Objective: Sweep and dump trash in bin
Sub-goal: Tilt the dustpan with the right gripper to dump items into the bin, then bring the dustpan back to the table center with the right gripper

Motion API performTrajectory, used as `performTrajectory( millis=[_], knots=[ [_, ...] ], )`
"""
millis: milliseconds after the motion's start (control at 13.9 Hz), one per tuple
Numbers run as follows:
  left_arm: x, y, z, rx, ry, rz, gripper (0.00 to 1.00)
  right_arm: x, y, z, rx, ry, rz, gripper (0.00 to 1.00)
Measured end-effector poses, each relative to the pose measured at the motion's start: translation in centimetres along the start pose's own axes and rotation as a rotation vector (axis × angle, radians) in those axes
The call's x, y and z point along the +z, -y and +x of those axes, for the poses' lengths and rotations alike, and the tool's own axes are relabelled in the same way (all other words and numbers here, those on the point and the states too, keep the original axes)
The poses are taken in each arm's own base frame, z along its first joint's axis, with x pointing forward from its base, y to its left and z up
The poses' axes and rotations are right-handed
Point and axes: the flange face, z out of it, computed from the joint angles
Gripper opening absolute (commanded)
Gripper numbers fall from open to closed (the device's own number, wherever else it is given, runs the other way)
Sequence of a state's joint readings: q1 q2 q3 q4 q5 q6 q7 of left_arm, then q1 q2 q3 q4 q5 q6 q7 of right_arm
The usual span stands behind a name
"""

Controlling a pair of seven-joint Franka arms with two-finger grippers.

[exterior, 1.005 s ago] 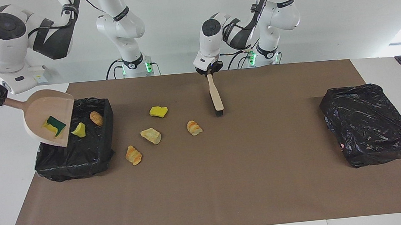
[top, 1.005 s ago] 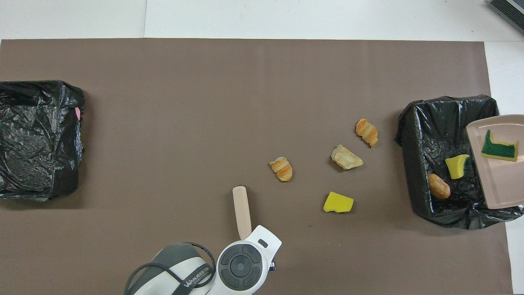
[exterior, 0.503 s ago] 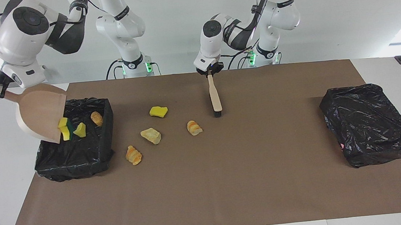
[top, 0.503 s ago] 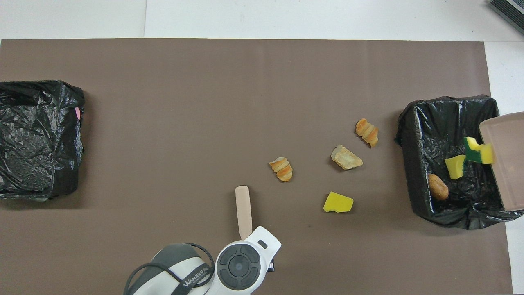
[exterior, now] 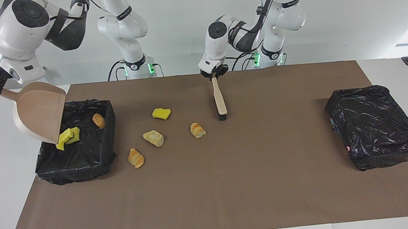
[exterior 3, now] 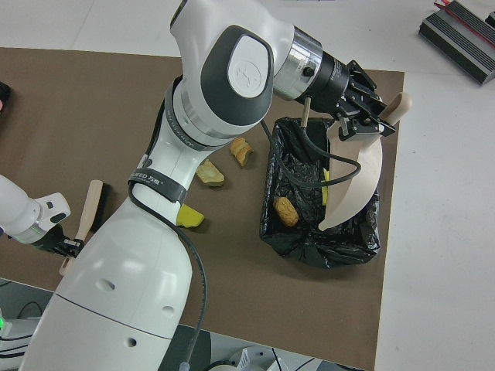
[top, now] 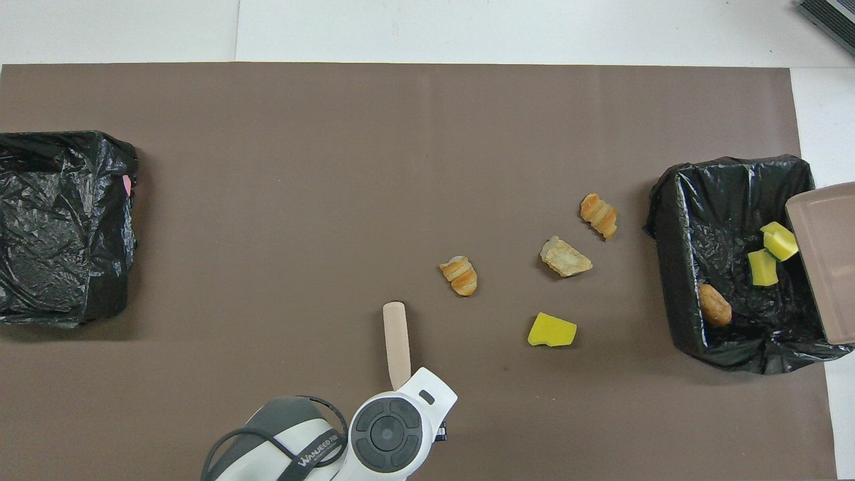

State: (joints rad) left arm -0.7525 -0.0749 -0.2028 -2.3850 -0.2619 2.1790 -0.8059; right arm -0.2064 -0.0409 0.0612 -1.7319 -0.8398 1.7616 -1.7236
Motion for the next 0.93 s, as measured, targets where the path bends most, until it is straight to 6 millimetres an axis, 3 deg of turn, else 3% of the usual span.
performTrajectory(
  millis=[144,215,359,503,718,933],
  knots=[
    [0.0,0.0,0.0,-0.001,-0.002,-0.002,0.39,-0.4,-0.3,1.2,0.016,-0.100,-0.021,0.00],
    [0.0,0.0,0.1,-0.001,-0.002,-0.002,0.46,-0.6,-0.5,1.9,0.034,-0.162,-0.030,0.00],
    [0.0,0.1,0.2,-0.007,-0.002,-0.003,0.81,-0.9,-0.7,3.2,0.118,-0.289,-0.034,0.00],
    [-0.1,0.4,0.5,-0.022,-0.002,-0.005,0.99,-1.1,-0.7,4.4,0.234,-0.389,0.001,0.00],
    [-1.2,0.7,1.7,-0.055,-0.013,-0.027,1.00,-2.6,-0.9,7.1,0.430,-0.497,0.059,0.00],
    [-4.4,1.4,4.2,-0.101,-0.027,-0.064,1.00,-5.8,-1.4,11.1,0.722,-0.564,0.144,0.00]
  ],
)
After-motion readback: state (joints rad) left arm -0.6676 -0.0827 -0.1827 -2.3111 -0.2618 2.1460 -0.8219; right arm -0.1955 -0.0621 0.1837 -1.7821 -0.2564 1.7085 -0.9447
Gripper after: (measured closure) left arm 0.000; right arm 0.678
